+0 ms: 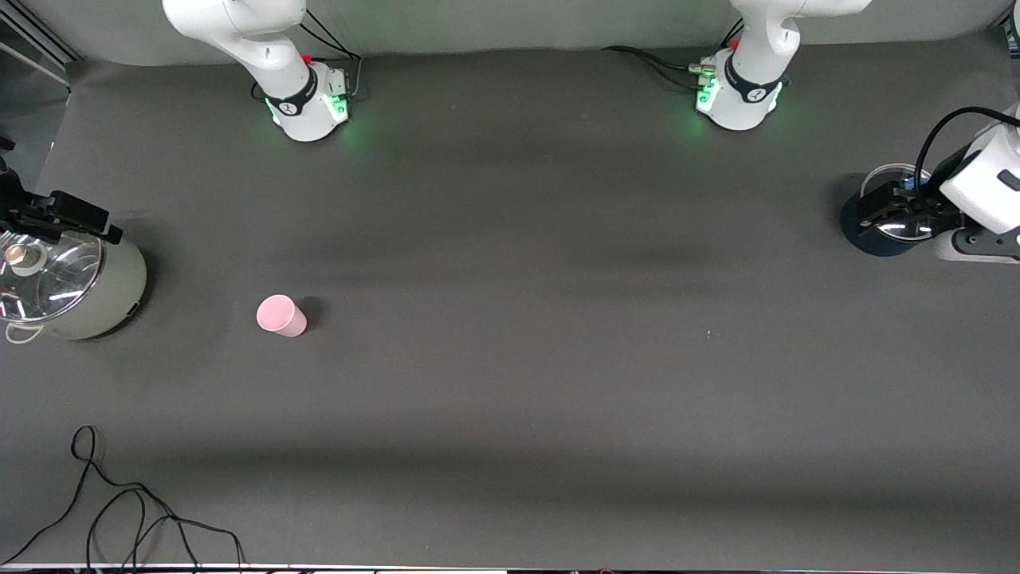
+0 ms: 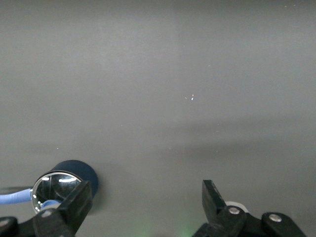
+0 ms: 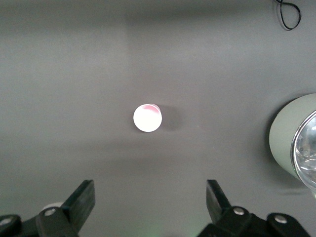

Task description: Transfer pink cup from left to right arm

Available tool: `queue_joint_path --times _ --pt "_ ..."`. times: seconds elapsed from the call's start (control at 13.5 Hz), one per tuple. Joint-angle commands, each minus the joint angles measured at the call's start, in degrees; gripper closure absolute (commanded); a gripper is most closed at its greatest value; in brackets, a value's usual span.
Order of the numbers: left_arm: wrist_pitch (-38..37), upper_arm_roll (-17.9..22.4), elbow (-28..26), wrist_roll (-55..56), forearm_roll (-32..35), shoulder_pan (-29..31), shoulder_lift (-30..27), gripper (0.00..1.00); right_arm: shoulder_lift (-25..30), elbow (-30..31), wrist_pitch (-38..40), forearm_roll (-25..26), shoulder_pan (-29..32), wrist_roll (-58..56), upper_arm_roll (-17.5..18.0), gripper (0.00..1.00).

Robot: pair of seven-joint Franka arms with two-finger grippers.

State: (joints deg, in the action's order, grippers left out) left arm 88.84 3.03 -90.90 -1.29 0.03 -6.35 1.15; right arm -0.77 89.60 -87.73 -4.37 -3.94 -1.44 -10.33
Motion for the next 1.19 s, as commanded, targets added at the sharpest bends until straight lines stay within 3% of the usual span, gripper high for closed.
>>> queue_joint_path --times 0.0,0.45,0.59,0.74,1.11 --pt "1.0 1.2 -0.7 -2.1 -1.1 -0.9 -0.9 0.01 -0.1 -1.3 1.1 0.9 1.0 0.5 1.3 0.0" --pt "0.5 0.9 -0.5 -0.8 -0.7 -1.3 -0.6 0.01 0.4 -1.0 1.0 1.1 1.9 0.2 1.9 0.0" --pt "0.6 0.9 -0.5 -0.8 -0.6 -1.3 -0.6 0.01 1.0 -2.1 1.0 3.7 3.7 0.1 3.2 0.0" --pt "0.7 0.9 -0.5 -0.8 -0.5 -1.3 -0.6 0.01 2.2 -2.3 1.0 3.1 6.7 0.1 5.9 0.0" --pt "1.1 0.8 0.7 -2.1 -0.6 -1.4 0.6 0.01 2.9 -1.9 1.9 1.2 6.2 0.9 6.2 0.0"
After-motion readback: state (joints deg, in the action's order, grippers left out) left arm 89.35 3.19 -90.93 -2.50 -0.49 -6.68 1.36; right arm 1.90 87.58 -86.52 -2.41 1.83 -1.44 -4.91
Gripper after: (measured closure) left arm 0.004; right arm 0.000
